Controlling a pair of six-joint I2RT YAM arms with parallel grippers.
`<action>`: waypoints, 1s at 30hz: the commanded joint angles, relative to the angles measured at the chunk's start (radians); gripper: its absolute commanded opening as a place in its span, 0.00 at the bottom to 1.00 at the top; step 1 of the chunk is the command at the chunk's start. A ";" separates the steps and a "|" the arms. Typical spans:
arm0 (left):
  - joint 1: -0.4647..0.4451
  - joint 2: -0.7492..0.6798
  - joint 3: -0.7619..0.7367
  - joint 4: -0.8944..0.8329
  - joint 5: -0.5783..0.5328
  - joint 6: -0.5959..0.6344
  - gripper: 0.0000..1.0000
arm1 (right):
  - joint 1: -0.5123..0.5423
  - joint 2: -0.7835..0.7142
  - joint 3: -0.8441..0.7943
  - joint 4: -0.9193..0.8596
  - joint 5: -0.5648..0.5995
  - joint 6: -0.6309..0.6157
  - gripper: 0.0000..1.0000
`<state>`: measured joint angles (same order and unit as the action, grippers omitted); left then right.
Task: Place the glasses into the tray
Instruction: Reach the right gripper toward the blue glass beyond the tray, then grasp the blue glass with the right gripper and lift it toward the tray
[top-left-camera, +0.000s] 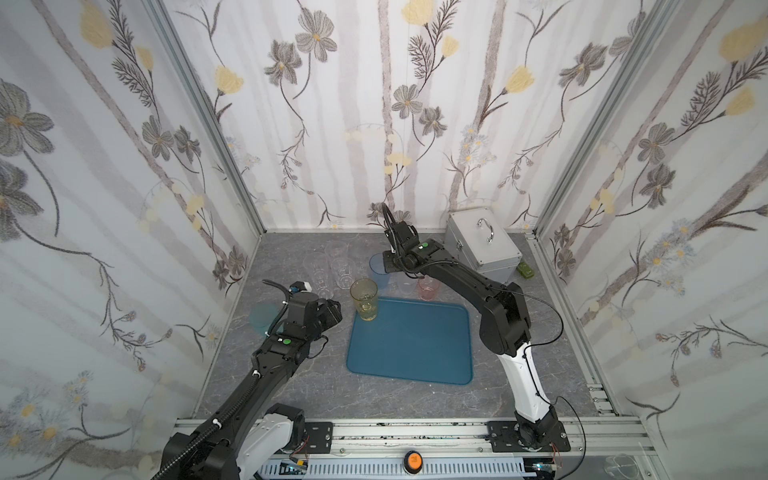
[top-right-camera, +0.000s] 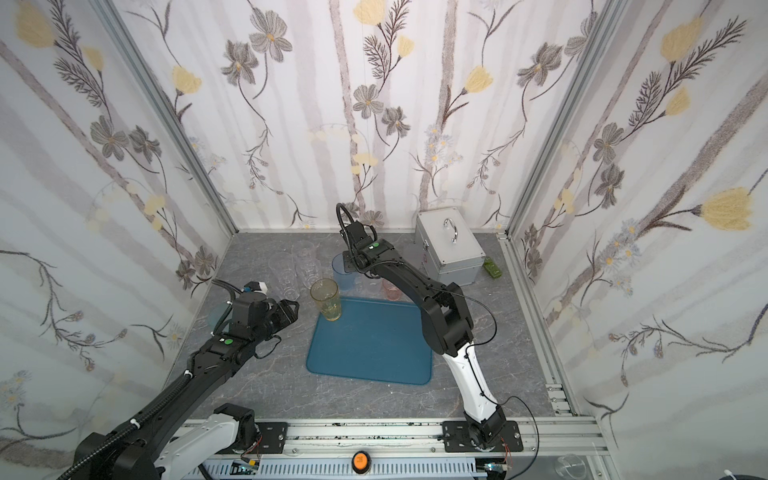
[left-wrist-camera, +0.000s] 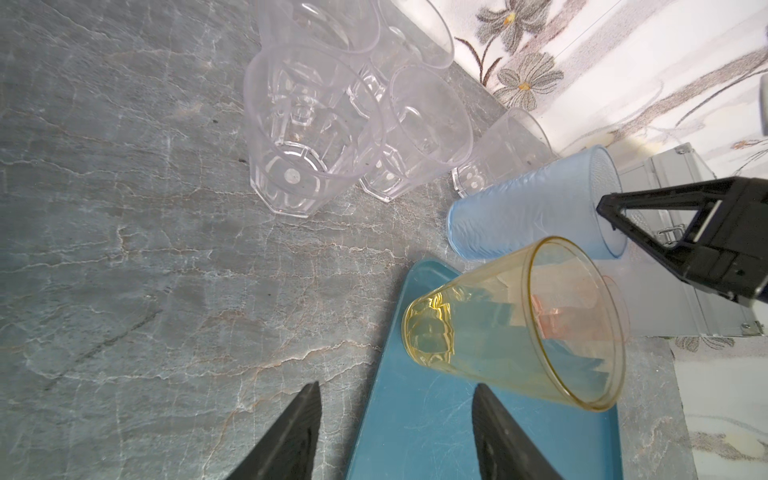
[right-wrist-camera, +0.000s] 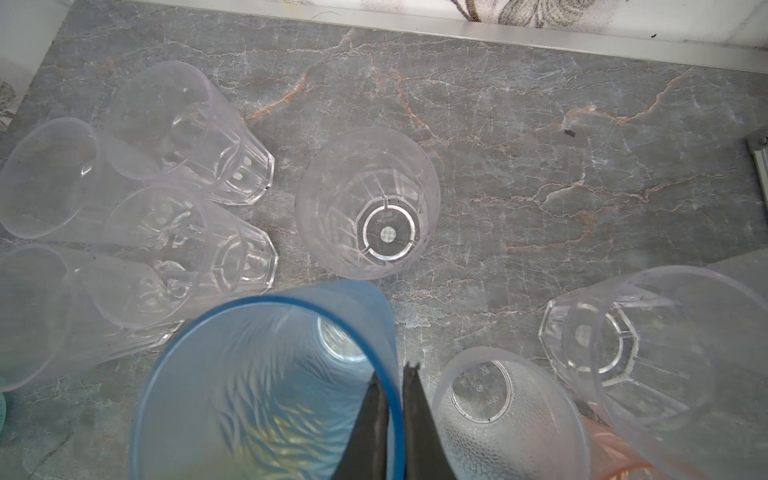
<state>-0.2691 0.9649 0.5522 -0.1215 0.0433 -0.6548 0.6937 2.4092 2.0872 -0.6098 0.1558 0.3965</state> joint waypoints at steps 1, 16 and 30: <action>0.001 -0.011 0.016 0.034 -0.031 -0.001 0.61 | 0.001 -0.036 0.009 0.039 0.053 -0.045 0.06; 0.002 -0.058 0.099 0.016 -0.083 0.024 0.62 | 0.001 -0.209 0.007 -0.009 0.057 -0.038 0.00; 0.077 -0.168 0.180 0.012 -0.164 0.159 1.00 | 0.005 -0.502 -0.229 -0.073 0.054 -0.043 0.00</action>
<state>-0.1970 0.8356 0.7227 -0.1265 -0.0593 -0.5457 0.6964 1.9915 1.9434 -0.6838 0.1936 0.3645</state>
